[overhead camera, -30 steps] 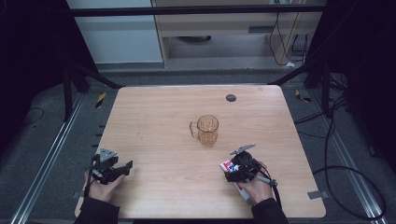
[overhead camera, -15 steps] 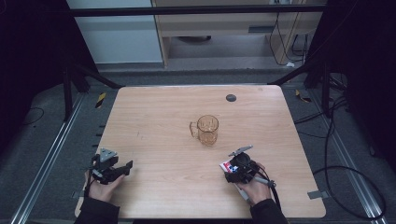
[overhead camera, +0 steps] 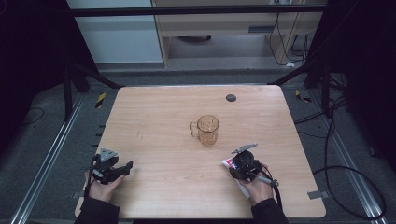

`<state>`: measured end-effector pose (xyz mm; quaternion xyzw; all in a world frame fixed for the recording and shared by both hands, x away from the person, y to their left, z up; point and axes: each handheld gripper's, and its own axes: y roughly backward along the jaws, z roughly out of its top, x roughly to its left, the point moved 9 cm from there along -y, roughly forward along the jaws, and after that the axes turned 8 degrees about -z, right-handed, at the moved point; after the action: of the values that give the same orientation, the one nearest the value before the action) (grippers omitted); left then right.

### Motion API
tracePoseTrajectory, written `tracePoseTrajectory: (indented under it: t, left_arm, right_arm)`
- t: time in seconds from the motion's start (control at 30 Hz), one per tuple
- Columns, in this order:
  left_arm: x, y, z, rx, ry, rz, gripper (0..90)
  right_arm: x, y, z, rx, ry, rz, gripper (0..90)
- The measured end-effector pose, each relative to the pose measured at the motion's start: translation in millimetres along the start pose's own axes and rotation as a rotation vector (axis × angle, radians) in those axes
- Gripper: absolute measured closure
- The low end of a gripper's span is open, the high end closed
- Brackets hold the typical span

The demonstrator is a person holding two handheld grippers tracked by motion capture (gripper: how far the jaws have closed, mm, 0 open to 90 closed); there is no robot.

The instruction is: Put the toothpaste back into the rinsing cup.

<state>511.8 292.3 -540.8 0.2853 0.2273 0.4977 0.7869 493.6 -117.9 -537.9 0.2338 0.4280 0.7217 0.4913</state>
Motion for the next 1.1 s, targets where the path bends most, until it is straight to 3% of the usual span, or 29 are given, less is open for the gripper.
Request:
tracePoseTrajectory:
  t: [0.13,0.2,0.27,0.3,0.37,0.73,0.9,1.1]
  left_arm:
    - [-0.6,-0.4,-0.1,0.001,-0.002,0.000,34.7]
    - [-0.5,-0.3,-0.1,0.001,-0.002,0.000,34.7]
    - [-0.2,-0.1,-0.1,0.000,-0.001,-0.001,34.7]
    - [0.1,0.0,-0.1,0.001,0.000,0.000,34.7]
    - [0.3,0.1,-0.2,0.001,0.000,0.000,34.7]
    - [-0.3,-0.2,-0.2,0.002,-0.001,-0.001,34.7]
    - [-0.6,-0.6,-0.5,0.003,-0.001,-0.002,34.7]
    - [-1.1,-0.3,-0.4,0.003,-0.002,-0.002,34.7]
  right_arm:
    - [-1.4,1.1,-0.4,-0.010,-0.002,0.026,68.5]
    - [-1.3,-0.3,-0.4,-0.018,0.013,0.016,65.9]
    - [0.8,-2.5,-1.1,-0.009,0.015,0.024,59.4]
    - [0.9,-4.6,-1.7,-0.007,0.016,0.022,51.9]
    - [3.3,-9.7,-4.8,0.012,0.015,0.037,49.4]
    - [3.9,-18.5,-9.4,0.042,0.017,0.007,36.2]
    - [4.1,-19.4,-9.8,0.041,0.015,-0.007,37.1]
    - [3.3,-17.1,-10.0,0.043,-0.009,-0.011,48.7]
